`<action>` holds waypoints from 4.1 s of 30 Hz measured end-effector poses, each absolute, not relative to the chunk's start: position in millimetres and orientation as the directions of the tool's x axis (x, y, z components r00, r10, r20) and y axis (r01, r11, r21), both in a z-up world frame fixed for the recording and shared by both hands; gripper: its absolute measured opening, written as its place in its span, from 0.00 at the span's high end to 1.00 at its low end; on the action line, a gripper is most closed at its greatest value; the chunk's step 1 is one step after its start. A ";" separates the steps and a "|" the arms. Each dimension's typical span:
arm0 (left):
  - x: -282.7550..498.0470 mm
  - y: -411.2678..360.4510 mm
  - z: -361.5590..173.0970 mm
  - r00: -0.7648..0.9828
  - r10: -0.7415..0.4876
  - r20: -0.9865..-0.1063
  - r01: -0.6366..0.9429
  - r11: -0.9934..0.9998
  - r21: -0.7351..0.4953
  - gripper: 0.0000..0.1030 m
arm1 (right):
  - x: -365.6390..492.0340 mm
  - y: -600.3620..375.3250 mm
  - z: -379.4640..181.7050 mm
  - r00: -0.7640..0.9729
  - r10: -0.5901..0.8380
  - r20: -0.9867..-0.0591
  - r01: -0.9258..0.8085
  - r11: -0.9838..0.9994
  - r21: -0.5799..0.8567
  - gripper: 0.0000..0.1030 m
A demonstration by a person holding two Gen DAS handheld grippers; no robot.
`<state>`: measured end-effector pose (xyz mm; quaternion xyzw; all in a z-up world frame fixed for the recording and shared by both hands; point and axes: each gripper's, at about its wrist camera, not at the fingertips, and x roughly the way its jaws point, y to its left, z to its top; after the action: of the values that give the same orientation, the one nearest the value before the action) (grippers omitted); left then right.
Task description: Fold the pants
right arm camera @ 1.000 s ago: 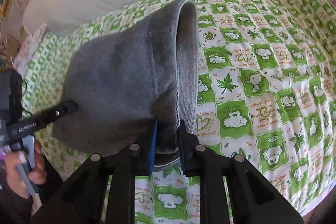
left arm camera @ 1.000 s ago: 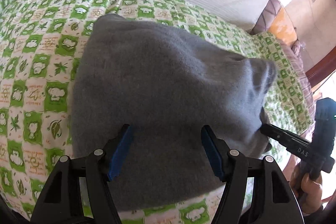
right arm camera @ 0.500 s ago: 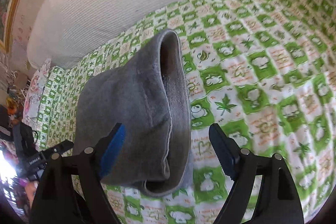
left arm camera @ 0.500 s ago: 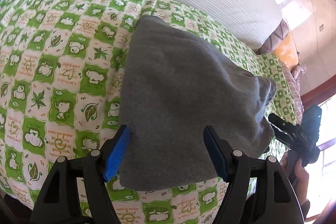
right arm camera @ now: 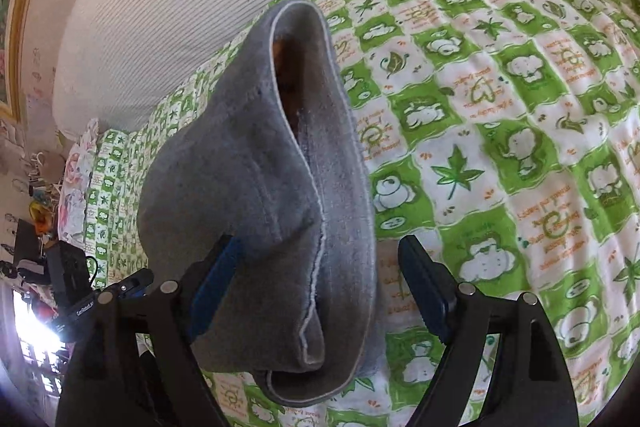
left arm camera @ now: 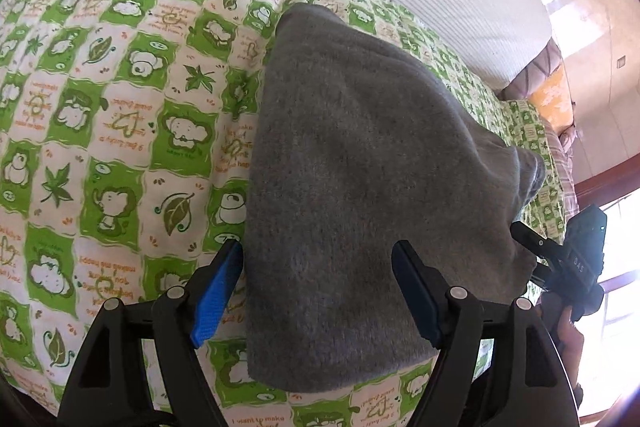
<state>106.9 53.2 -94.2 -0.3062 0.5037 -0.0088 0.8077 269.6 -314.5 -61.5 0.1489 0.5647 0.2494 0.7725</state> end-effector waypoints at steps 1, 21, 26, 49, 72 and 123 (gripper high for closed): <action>108.3 51.9 -95.0 0.490 -0.324 -0.809 -0.293 0.813 -0.503 0.25 | 270.6 -313.7 -62.6 0.234 0.557 -0.797 -0.215 0.829 0.516 0.19; 134.9 6.5 -85.3 0.516 -0.202 -0.833 -0.237 0.900 -0.365 0.50 | 276.3 -288.2 -73.1 0.200 0.607 -0.769 -0.276 0.788 0.550 0.41; 134.7 2.7 -74.0 0.535 -0.122 -0.836 -0.218 0.936 -0.276 0.72 | 276.9 -285.7 -68.0 0.219 0.611 -0.761 -0.295 0.785 0.545 0.54; 86.4 59.1 -20.8 0.661 0.020 -0.750 -0.294 0.927 -0.235 0.83 | 266.8 -217.6 -14.0 0.314 0.678 -0.664 -0.533 0.705 0.468 0.64; 82.7 175.2 4.5 0.684 0.194 -0.704 -0.461 0.862 -0.210 0.83 | 307.1 -77.9 -23.4 0.184 0.767 -0.615 -0.606 0.581 0.543 0.64; 99.0 206.8 -87.7 0.582 0.143 -0.801 -0.513 0.828 -0.225 0.73 | 361.9 -79.0 -77.1 0.290 0.542 -0.789 -0.625 0.731 0.273 0.38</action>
<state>99.0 206.8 -87.7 -0.2227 0.4156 0.1905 0.8610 361.9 -79.0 -77.1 -0.0440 0.4720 0.3638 0.8018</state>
